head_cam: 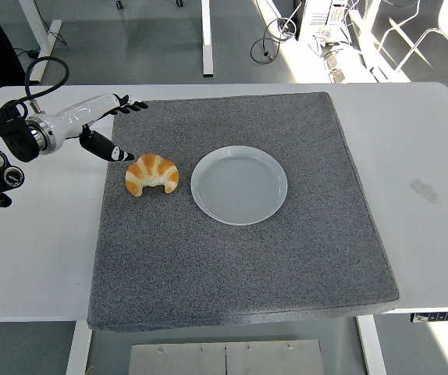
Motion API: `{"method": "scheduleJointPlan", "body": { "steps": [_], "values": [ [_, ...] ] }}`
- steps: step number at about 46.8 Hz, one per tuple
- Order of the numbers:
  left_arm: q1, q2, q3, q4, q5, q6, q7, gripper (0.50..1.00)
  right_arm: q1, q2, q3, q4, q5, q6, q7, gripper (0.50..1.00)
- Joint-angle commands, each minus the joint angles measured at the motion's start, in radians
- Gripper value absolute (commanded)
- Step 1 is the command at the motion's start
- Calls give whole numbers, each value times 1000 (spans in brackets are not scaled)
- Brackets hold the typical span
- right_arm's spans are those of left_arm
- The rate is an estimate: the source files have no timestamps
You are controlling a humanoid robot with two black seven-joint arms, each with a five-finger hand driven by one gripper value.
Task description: Place the bread on the plate
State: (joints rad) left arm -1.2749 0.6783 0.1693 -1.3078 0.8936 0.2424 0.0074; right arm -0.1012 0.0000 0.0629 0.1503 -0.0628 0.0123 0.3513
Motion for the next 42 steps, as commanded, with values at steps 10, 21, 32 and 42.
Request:
{"method": "scheduleJointPlan", "body": {
  "steps": [10, 21, 32, 42],
  "values": [
    [14, -16, 4, 1, 18, 2, 0, 895, 0, 0, 0, 0, 0, 0, 0, 1000],
    [37, -59, 7, 4, 34, 2, 22, 899, 0, 0, 0, 0, 0, 0, 0, 1000],
    [45, -77, 21, 10, 41, 2, 22, 948, 0, 0, 0, 0, 0, 0, 0, 1000],
    [52, -95, 38, 45, 42, 2, 22, 948, 0, 0, 0, 0, 0, 0, 0, 1000]
  ]
}}
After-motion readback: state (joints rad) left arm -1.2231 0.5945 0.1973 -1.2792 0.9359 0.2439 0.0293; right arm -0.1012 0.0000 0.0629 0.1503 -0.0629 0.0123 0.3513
